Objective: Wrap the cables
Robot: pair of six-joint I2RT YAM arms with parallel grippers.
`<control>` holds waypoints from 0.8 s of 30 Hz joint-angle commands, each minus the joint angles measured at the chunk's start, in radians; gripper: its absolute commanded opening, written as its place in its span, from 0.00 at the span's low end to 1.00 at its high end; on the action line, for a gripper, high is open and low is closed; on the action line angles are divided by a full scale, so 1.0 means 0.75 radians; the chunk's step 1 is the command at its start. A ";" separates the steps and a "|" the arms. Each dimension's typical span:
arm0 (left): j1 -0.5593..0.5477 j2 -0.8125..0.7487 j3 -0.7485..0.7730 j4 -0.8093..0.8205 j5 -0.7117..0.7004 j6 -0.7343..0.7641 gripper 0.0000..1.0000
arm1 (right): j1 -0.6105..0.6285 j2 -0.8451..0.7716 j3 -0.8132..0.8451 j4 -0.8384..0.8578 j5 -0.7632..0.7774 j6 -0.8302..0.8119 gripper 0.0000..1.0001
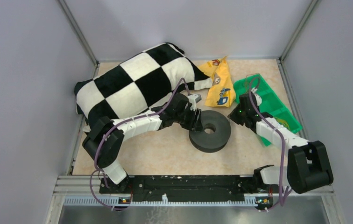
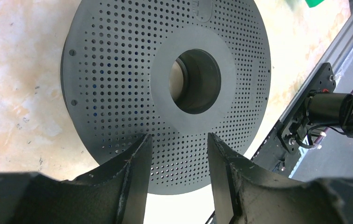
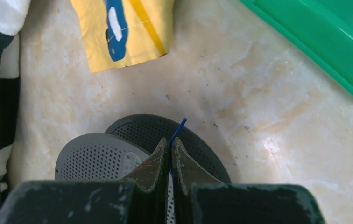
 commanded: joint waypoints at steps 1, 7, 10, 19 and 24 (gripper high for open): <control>-0.005 0.065 -0.015 0.055 0.040 0.017 0.53 | -0.009 0.098 0.146 0.047 -0.141 -0.194 0.00; -0.004 0.097 -0.006 0.045 0.041 0.039 0.53 | -0.007 0.244 0.276 -0.008 -0.231 -0.320 0.00; -0.005 0.103 0.013 0.027 0.034 0.058 0.53 | -0.007 0.304 0.317 -0.023 -0.261 -0.364 0.00; -0.005 0.114 0.044 -0.007 0.040 0.091 0.53 | -0.007 0.482 0.458 -0.102 -0.244 -0.519 0.00; -0.005 0.120 0.043 -0.014 0.037 0.101 0.53 | -0.007 0.518 0.495 -0.120 -0.269 -0.552 0.00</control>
